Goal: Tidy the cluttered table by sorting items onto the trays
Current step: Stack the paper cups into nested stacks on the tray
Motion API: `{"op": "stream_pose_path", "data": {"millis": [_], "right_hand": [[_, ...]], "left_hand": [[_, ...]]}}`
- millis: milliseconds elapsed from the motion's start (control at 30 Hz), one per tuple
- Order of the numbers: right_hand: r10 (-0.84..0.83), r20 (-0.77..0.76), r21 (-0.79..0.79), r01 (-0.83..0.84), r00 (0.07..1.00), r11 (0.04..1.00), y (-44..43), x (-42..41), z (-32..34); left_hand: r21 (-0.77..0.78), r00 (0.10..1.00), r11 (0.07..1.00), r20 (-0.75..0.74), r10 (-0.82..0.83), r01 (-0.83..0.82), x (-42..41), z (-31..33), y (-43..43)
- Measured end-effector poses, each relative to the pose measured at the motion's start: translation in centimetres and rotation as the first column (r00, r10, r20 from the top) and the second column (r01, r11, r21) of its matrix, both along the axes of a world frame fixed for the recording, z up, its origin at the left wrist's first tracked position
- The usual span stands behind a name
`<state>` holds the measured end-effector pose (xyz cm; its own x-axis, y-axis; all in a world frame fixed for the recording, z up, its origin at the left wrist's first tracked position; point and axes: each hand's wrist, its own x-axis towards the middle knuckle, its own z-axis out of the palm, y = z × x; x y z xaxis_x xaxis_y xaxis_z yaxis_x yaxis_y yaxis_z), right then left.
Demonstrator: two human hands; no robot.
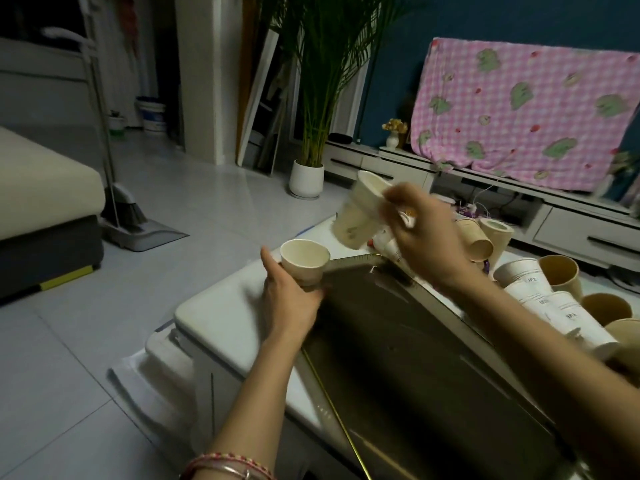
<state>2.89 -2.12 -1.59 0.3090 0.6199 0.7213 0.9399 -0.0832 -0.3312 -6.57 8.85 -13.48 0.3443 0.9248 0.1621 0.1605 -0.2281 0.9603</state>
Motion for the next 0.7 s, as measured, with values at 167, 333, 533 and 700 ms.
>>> {"op": "stream_pose_path", "data": {"millis": [167, 333, 533, 700], "right_hand": [[0.094, 0.129, -0.344, -0.045, 0.987, 0.938, 5.6, -4.2, -2.5], [0.207, -0.071, -0.393, -0.218, 0.976, 0.893, 5.2, -2.8, -5.7], [-0.439, 0.007, -0.425, 0.4, 0.898, 0.812, 2.4, 8.2, -6.3], [-0.399, 0.315, -0.594, 0.507, 0.861, 0.625, 3.8, 12.0, -7.4]], "left_hand": [[0.095, 0.991, 0.993, -0.113, 0.074, -0.063, -0.1, -0.2, 0.2], [0.164, 0.985, 0.986, -0.162, 0.068, -0.041, -0.1, -1.1, 0.3], [0.187, 0.972, 0.98, -0.207, 0.109, -0.07, 0.3, -1.5, 0.3], [0.21, 0.973, 0.974, -0.195, 0.124, -0.082, 0.6, -1.7, 0.6]]}}
